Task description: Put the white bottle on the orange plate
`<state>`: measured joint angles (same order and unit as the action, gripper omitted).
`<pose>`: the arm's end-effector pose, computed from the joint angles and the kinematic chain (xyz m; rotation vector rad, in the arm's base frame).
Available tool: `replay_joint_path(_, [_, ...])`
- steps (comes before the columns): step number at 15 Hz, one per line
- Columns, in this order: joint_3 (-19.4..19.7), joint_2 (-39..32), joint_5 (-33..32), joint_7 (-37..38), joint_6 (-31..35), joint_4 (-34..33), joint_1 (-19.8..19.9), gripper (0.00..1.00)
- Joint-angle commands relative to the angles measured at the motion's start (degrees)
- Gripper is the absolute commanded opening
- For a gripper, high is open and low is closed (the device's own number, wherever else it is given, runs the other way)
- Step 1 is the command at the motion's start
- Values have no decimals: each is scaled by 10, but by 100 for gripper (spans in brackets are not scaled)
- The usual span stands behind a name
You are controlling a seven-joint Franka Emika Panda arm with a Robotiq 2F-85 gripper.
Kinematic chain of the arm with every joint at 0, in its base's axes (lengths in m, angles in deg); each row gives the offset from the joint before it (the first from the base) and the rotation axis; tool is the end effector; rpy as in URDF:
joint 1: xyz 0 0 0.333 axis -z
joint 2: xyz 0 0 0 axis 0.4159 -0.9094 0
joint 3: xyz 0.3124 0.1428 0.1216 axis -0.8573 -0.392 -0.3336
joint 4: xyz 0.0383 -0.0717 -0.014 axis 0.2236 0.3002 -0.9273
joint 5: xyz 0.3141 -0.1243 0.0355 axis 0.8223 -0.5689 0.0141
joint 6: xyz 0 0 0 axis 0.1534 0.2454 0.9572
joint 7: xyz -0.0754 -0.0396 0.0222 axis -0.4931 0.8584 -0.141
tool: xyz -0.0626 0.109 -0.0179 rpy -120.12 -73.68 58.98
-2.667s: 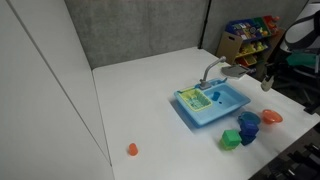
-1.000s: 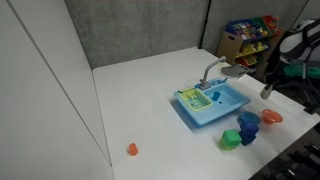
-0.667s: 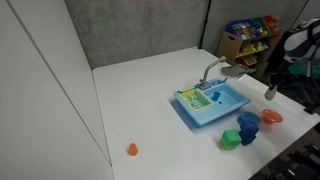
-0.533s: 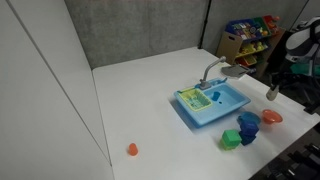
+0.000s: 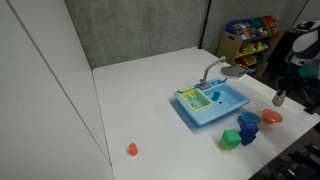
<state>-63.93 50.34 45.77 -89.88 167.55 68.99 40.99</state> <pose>0.4316 -0.2667 0.2696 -2.9590 0.9866 0.2168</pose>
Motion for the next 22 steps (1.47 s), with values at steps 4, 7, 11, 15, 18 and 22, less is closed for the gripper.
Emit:
replay_joint_path(4, [10, 47, -38, -3, 50, 77, 1, 10])
replay_joint_path(7, [9, 49, -38, -10, 84, 97, 6, 10])
replay_joint_path(11, [-3, 42, -18, -30, 112, 113, 15, 10])
replay_joint_path(15, [-21, 37, 17, -64, 123, 119, 30, 10])
replay_joint_path(18, [-35, 28, 45, -92, 133, 118, 44, 10])
replay_joint_path(22, [-50, 18, 70, -121, 141, 114, 59, 10])
